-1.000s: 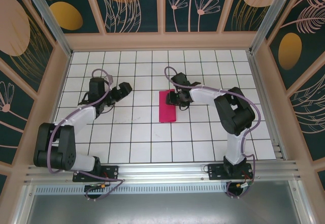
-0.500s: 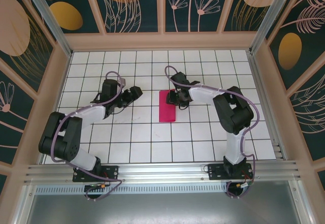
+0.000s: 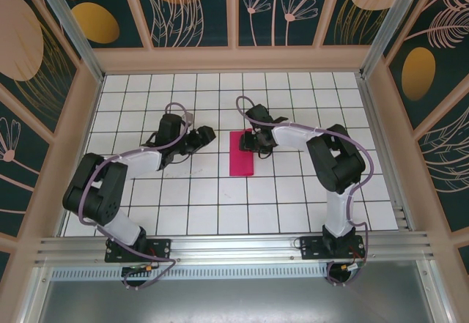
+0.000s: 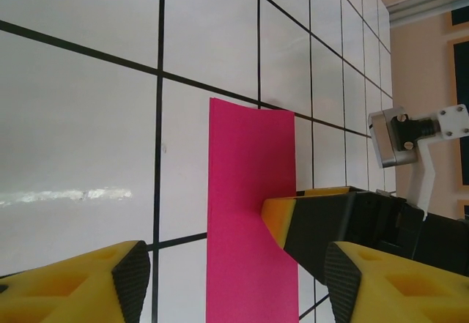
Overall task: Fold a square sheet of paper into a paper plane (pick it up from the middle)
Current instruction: Fold the square sheet of paper in half at the center of the table, then hold the square sheet of paper at the center of the table.
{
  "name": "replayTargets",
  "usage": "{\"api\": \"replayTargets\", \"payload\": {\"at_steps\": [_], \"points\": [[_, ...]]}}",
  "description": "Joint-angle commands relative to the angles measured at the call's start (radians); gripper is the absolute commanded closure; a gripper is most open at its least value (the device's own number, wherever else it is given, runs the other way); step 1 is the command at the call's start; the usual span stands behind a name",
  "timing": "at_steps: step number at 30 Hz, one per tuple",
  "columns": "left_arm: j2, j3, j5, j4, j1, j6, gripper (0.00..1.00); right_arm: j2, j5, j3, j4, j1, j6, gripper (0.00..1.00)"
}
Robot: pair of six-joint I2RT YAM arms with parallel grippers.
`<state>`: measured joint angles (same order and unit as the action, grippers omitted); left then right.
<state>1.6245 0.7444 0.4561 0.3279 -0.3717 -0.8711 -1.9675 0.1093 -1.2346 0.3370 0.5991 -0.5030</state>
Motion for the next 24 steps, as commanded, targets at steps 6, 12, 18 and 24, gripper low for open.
{"api": "replayTargets", "payload": {"at_steps": [6,12,18,24], "points": [[0.078,0.055,-0.003,0.039,-0.051,-0.024,0.42,-0.168,-0.003,0.066,0.024,0.016,0.014,0.47],[0.111,0.052,0.004,0.069,-0.062,-0.049,0.48,-0.187,0.003,0.066,0.02,0.018,0.02,0.45],[0.136,0.062,0.021,0.066,-0.065,-0.056,0.55,-0.197,0.005,0.069,0.015,0.022,0.036,0.45],[0.164,0.083,0.042,0.062,-0.076,-0.056,0.6,-0.209,0.009,0.067,0.02,0.025,0.042,0.45]]}}
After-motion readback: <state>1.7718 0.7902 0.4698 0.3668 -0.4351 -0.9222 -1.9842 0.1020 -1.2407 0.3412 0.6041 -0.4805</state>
